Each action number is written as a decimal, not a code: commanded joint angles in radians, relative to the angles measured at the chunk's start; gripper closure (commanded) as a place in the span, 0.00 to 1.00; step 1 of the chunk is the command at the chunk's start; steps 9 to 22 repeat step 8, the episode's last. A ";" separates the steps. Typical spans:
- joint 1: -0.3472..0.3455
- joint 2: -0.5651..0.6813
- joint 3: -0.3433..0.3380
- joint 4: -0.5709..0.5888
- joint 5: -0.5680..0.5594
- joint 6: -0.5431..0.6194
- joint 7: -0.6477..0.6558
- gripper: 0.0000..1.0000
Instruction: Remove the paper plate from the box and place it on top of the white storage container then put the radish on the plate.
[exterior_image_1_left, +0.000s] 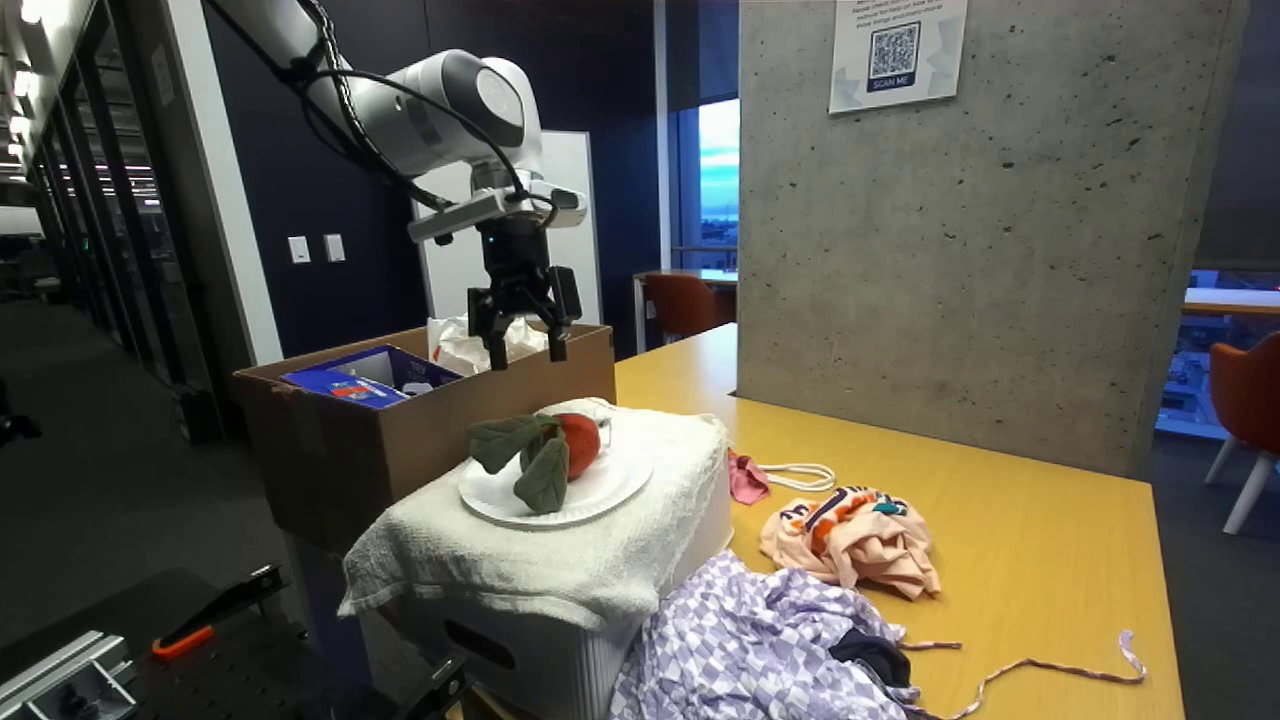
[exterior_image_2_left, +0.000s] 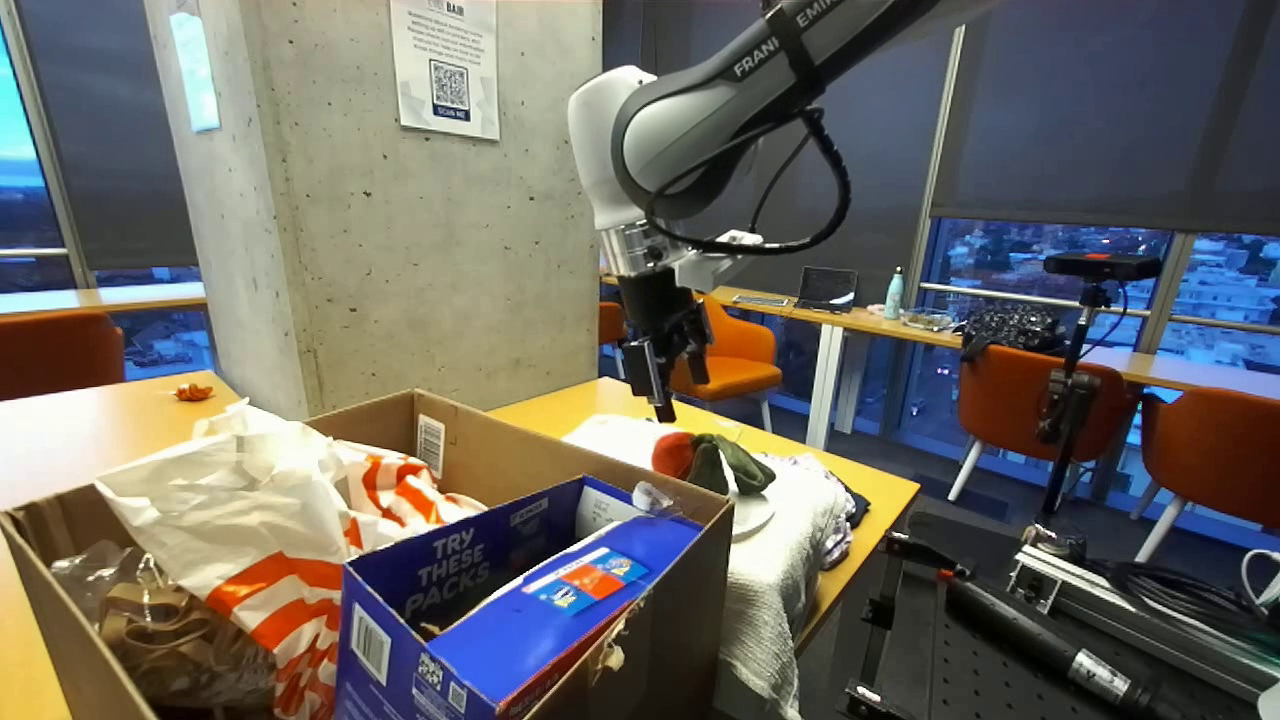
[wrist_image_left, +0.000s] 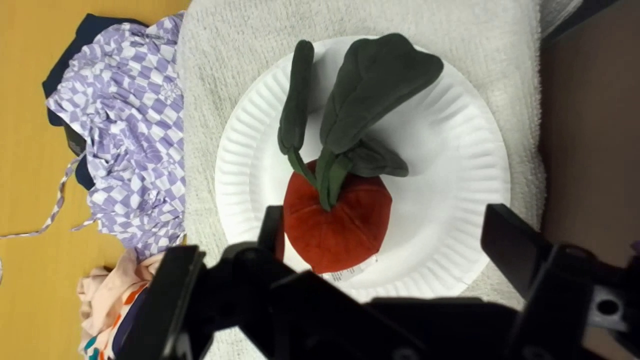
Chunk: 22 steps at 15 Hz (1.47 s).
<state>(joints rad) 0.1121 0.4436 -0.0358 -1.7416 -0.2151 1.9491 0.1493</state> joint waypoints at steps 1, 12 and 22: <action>0.002 -0.088 0.007 -0.049 -0.017 -0.048 0.021 0.00; 0.011 -0.124 0.031 -0.101 -0.017 -0.066 0.051 0.00; 0.011 -0.124 0.031 -0.101 -0.017 -0.066 0.051 0.00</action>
